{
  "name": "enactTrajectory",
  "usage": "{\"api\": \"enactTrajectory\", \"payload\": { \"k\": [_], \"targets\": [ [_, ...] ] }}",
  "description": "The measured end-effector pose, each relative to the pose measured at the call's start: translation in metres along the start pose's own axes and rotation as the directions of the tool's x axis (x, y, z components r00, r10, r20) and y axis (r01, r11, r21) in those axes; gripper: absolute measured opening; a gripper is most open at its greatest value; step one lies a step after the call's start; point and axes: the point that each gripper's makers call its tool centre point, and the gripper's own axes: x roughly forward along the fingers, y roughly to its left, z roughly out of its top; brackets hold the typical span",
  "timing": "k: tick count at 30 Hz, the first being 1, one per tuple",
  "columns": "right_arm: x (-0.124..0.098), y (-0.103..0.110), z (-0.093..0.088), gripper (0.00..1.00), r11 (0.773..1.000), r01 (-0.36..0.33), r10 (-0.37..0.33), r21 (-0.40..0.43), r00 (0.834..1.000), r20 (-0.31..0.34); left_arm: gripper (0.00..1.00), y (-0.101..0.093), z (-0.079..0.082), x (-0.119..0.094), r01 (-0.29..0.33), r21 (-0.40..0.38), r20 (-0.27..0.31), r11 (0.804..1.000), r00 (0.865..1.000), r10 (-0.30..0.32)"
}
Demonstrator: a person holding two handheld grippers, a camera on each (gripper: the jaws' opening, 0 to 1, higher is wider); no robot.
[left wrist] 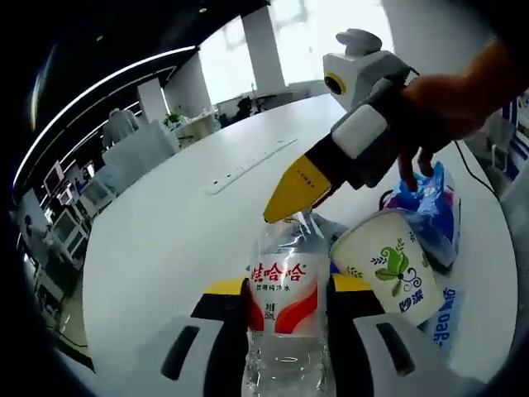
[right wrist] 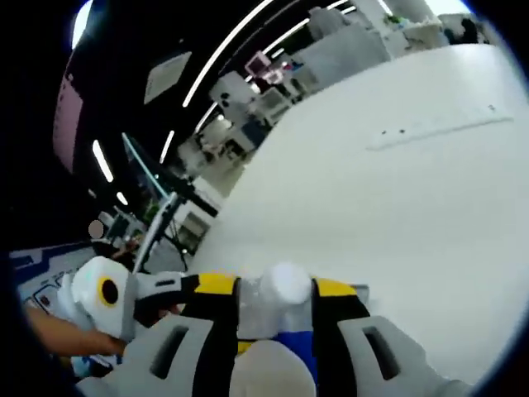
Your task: Arrange the tabletop items into an orderly group along one side of the table until the central work area is clear of visible clutter.
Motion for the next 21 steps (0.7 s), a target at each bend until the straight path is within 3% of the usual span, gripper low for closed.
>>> {"api": "enactTrajectory", "payload": {
  "k": [8,14,21],
  "targets": [
    [-0.008,0.014,0.011,0.22,0.999,-0.039,0.039,0.023,0.999,0.027,0.36,0.002,0.006,-0.008,-0.019,-0.034,0.051,0.999,0.999,0.02],
    [-0.009,0.029,0.014,0.21,0.995,-0.046,0.047,-0.087,0.999,0.008,0.36,0.005,0.008,-0.014,-0.032,-0.054,0.073,0.998,0.997,0.036],
    [-0.011,0.054,0.017,0.2,0.955,-0.067,0.065,-0.29,0.998,-0.016,0.38,0.009,0.01,-0.025,-0.05,-0.085,0.078,0.995,0.995,0.057]
  ]
}}
